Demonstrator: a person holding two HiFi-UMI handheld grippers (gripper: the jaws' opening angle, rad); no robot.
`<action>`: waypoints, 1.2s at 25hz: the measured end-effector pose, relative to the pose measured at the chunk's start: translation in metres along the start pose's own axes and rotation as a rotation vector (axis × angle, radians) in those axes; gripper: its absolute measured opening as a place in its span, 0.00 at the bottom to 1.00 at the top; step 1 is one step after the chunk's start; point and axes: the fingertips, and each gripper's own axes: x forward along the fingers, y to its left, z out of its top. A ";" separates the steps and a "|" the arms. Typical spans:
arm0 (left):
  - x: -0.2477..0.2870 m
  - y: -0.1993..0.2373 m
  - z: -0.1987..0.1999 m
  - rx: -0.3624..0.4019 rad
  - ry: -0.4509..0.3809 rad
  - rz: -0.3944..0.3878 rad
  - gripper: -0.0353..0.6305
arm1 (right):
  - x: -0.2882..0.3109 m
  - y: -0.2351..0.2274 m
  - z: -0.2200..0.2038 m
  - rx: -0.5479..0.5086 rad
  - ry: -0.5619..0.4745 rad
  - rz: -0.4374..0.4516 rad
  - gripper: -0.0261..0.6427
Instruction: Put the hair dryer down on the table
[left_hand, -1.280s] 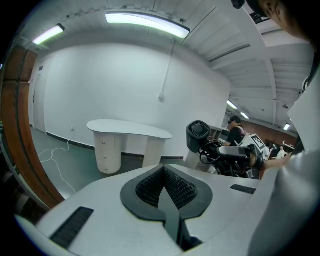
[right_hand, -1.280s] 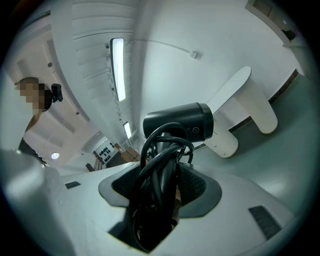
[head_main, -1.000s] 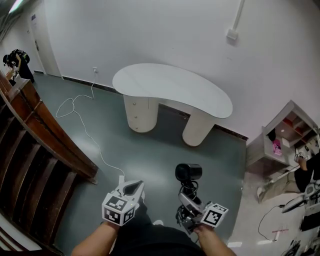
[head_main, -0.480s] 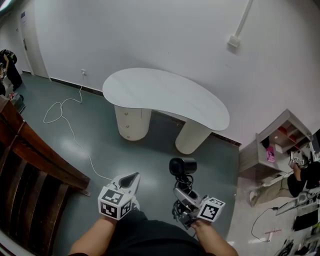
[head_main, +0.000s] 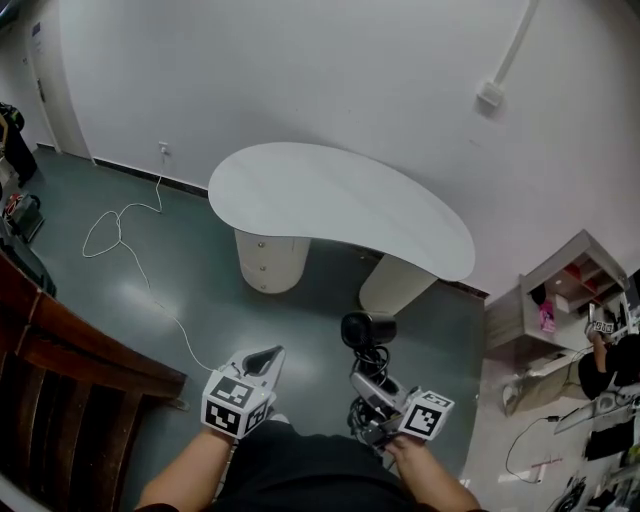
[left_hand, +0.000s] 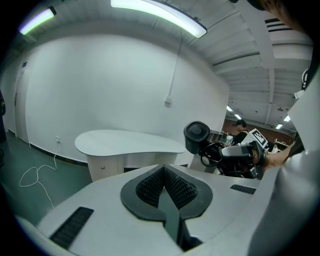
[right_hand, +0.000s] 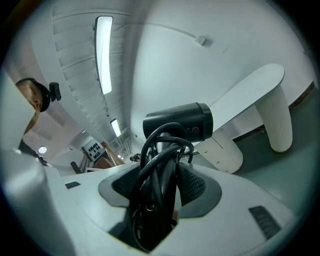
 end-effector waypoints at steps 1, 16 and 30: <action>0.001 0.008 0.002 0.001 0.001 -0.003 0.07 | 0.008 -0.002 0.002 -0.001 0.004 -0.007 0.35; 0.034 0.077 0.001 -0.059 0.022 0.014 0.07 | 0.080 -0.039 0.020 0.049 0.054 -0.028 0.35; 0.103 0.139 0.062 -0.059 0.031 0.129 0.07 | 0.181 -0.095 0.115 -0.003 0.091 0.085 0.35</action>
